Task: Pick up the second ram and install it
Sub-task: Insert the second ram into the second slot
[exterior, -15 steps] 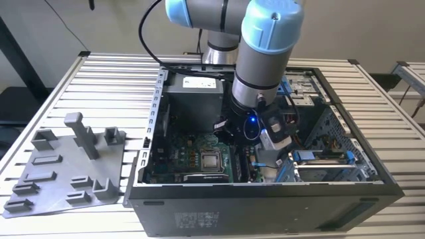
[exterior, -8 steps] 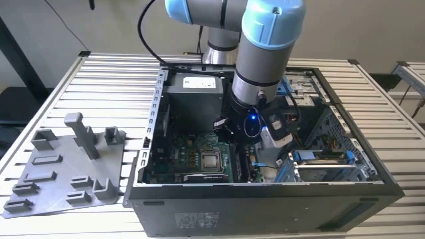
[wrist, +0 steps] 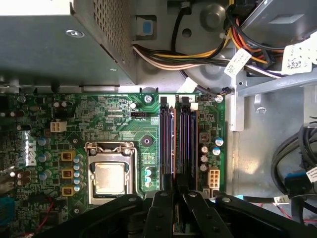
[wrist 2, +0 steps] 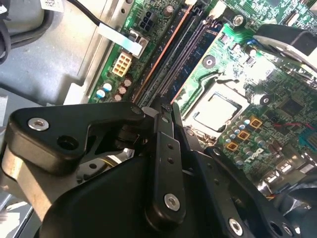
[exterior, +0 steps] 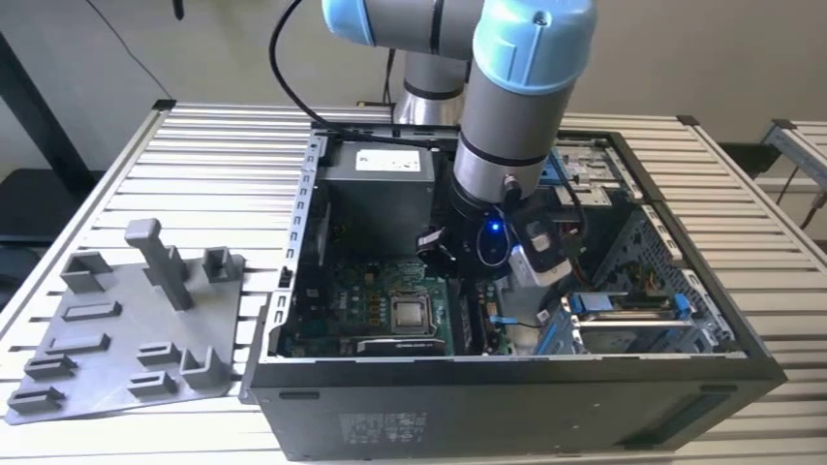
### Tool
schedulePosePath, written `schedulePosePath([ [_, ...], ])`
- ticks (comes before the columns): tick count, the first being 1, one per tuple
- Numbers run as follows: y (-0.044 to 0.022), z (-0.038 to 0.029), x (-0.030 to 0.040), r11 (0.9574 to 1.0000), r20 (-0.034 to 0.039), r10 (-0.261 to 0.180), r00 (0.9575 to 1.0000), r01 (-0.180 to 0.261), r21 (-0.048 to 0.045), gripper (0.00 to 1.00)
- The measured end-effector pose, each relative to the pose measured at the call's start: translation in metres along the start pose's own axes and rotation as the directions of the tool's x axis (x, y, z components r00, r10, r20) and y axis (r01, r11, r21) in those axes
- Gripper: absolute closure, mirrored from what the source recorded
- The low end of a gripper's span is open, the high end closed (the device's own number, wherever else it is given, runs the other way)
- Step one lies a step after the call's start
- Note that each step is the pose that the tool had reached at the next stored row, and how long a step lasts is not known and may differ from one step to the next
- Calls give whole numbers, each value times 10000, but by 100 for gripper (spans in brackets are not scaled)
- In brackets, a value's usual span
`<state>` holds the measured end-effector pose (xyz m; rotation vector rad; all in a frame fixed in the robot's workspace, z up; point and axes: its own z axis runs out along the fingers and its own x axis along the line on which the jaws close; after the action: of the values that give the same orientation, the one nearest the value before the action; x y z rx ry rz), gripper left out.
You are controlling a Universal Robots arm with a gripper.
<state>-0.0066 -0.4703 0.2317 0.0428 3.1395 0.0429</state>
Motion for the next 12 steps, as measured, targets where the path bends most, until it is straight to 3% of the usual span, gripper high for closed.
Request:
schedulePosePath([
  [12,-21,26,-3,10000,0,0,10000,0,-1,86],
])
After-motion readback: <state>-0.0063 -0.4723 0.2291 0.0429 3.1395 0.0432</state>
